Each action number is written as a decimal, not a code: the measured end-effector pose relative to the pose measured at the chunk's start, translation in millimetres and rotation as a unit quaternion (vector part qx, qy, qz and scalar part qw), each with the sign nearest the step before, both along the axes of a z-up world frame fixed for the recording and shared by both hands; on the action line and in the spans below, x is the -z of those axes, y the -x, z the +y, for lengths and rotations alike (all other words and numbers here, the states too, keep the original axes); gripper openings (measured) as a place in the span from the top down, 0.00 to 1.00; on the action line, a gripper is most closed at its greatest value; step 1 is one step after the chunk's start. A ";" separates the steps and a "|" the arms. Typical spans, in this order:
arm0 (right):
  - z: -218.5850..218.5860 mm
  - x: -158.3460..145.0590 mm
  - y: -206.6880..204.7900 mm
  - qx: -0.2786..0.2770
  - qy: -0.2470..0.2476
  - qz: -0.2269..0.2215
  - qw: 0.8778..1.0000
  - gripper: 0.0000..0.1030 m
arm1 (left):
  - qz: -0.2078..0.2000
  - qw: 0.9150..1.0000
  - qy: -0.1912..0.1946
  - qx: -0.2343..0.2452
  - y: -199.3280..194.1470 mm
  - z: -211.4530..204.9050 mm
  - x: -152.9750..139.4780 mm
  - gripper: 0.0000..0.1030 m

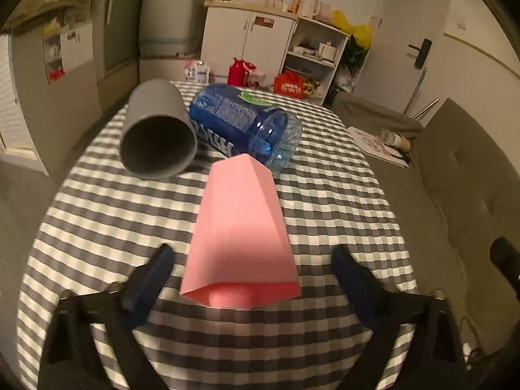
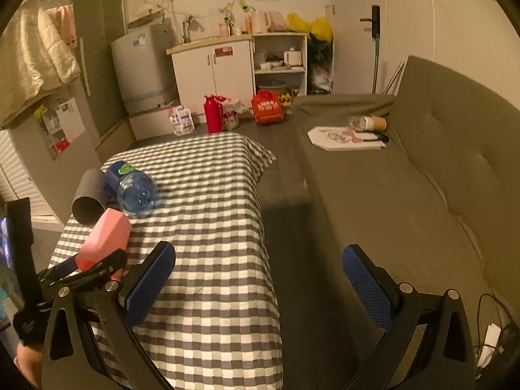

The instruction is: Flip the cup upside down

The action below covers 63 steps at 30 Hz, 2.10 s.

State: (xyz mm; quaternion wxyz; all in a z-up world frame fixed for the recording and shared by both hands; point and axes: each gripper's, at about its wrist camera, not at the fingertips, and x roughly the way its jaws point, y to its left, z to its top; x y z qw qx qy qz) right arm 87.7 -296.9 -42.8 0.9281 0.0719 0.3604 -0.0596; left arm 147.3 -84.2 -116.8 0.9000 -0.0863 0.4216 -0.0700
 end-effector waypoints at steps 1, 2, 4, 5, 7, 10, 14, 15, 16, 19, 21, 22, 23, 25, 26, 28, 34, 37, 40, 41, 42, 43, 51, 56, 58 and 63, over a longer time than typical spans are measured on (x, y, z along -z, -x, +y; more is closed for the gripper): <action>-2.1 0.5 0.5 0.000 -0.008 0.002 1.000 0.00 | 0.008 1.000 -0.003 0.000 -1.5 -0.8 2.2 0.31; -2.4 1.0 0.5 0.000 -0.010 0.003 1.000 0.00 | 0.016 1.000 -0.005 0.002 -3.4 -1.4 5.4 0.35; -3.1 1.7 -0.3 0.002 -0.014 0.009 1.000 0.00 | 0.013 1.000 0.000 0.002 -1.8 -0.1 5.2 0.35; -1.9 1.4 0.0 0.003 -0.013 0.011 1.000 0.00 | 0.017 1.000 0.004 0.003 -0.4 0.7 5.2 0.35; -0.5 0.5 -0.5 0.002 -0.013 0.015 1.000 0.00 | 0.023 1.000 0.011 0.006 4.0 2.9 4.4 0.35; 2.6 -3.0 1.1 -0.001 -0.011 0.013 1.000 0.00 | 0.042 0.999 0.015 0.009 14.8 5.7 2.7 0.35; 7.1 -8.0 4.9 -0.004 -0.007 0.008 1.000 0.00 | 0.065 0.998 0.024 0.009 37.5 11.8 1.5 0.35; 7.5 -8.8 5.8 -0.004 -0.008 0.008 1.000 0.00 | 0.069 0.997 0.024 0.009 45.4 12.8 1.9 0.35; 7.7 -10.1 6.1 -0.004 -0.011 0.009 1.000 0.00 | 0.071 0.997 0.021 0.010 53.3 11.6 2.5 0.35; 12.0 -13.5 10.6 -0.008 -0.021 0.011 1.000 0.00 | 0.070 0.997 0.019 0.012 78.3 12.3 1.8 0.35; 18.0 -17.0 16.7 -0.014 -0.021 0.007 1.000 0.00 | 0.074 0.997 0.020 0.011 93.3 13.1 1.2 0.35; 21.3 -19.3 20.1 -0.017 -0.021 0.005 1.000 0.00 | 0.076 0.997 0.019 0.012 99.1 12.3 0.2 0.35; 24.1 -21.4 23.8 -0.021 -0.021 0.001 1.000 0.00 | 0.077 0.997 0.016 0.014 103.4 12.1 -0.8 0.35; 29.0 -26.9 31.2 -0.026 -0.024 -0.003 0.999 0.00 | 0.074 0.997 0.009 0.020 108.9 9.8 -2.3 0.34; 31.4 -27.8 33.4 -0.028 -0.025 -0.004 0.999 0.00 | 0.072 0.997 0.004 0.022 110.4 10.5 -4.2 0.33; 35.6 -31.8 38.6 -0.030 -0.027 -0.009 0.999 0.00 | 0.069 0.997 -0.014 0.019 114.6 11.1 -9.3 0.24; 50.3 -35.3 46.1 -0.045 -0.029 -0.003 0.999 0.00 | 0.051 0.999 -0.010 0.013 132.0 27.6 -29.8 0.20; 58.8 -35.7 45.4 -0.051 -0.029 0.007 0.998 0.00 | 0.023 1.000 -0.018 0.007 137.2 38.5 -46.7 0.19; 68.4 -37.3 43.0 -0.061 -0.023 0.015 0.998 0.00 | -0.019 0.999 -0.050 -0.011 136.7 55.8 -66.2 0.11; 70.0 -36.7 41.9 -0.065 -0.022 0.018 0.997 0.00 | -0.033 0.997 -0.066 -0.022 134.7 64.0 -72.4 0.11; 73.8 -34.5 39.8 -0.072 -0.020 0.027 0.997 0.00 | -0.040 0.996 -0.079 -0.028 131.6 70.8 -75.6 0.11; 77.0 -31.7 37.2 -0.078 -0.019 0.038 0.996 0.00 | -0.045 0.994 -0.089 -0.032 127.6 76.4 -77.2 0.10; 117.4 3.8 13.3 -0.127 -0.037 0.171 0.976 0.00 | -0.049 0.991 -0.118 -0.025 106.1 108.2 -70.7 0.10; 152.2 20.1 -5.4 -0.167 -0.015 0.214 0.962 0.00 | -0.043 0.995 -0.087 -0.032 99.4 126.7 -67.5 0.10; 160.7 28.5 -15.3 -0.170 -0.015 0.231 0.958 0.00 | -0.033 0.995 -0.085 -0.038 94.4 133.8 -61.6 0.10; 182.9 45.8 -34.1 -0.183 -0.014 0.249 0.951 0.02 | -0.003 0.996 -0.072 -0.043 84.7 143.7 -47.1 0.10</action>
